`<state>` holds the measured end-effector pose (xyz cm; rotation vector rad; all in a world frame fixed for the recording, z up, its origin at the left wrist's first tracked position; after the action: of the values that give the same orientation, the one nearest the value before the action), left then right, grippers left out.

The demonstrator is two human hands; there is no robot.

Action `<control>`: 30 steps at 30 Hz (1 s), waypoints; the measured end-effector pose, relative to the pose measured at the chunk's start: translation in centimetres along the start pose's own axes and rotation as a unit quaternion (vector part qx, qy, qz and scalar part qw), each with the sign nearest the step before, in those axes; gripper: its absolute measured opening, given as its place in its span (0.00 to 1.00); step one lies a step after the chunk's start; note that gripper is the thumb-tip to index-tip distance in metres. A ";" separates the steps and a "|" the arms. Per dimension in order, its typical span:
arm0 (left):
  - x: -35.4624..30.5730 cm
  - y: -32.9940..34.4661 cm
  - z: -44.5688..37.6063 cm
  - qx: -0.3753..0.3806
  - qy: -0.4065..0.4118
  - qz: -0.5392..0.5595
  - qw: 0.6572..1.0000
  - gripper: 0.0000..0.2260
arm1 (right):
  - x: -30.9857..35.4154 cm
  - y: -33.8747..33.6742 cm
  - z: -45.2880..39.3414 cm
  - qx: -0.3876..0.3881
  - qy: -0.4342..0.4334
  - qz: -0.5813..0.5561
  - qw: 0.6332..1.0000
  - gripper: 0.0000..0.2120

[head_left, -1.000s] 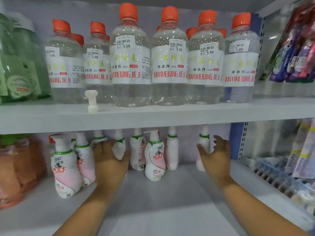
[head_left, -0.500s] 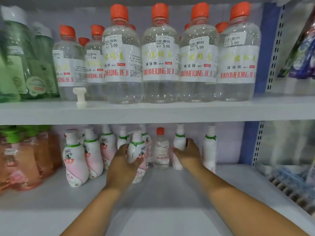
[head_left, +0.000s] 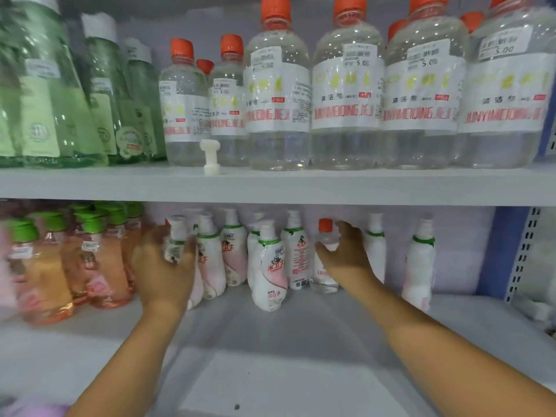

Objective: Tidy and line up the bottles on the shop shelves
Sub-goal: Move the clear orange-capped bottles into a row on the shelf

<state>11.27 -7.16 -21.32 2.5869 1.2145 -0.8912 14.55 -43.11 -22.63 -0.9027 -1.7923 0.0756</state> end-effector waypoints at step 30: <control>15.1 6.3 -4.7 0.237 -0.166 0.036 0.956 0.37 | 7.6 9.0 13.4 0.093 0.040 -0.132 0.986 0.32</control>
<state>25.52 0.29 -26.87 2.6302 0.8897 -1.6952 7.21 -27.28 -26.42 -0.5229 -1.7808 0.0353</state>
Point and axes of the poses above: each hand's wrist, its own z-axis away from the middle knuckle, its own y-axis out of the palm, x = y × z, the point moved 5 cm from there along -z, towards the middle knuckle, and after that the axes turned 5 degrees about y, right-handed, at the moved point
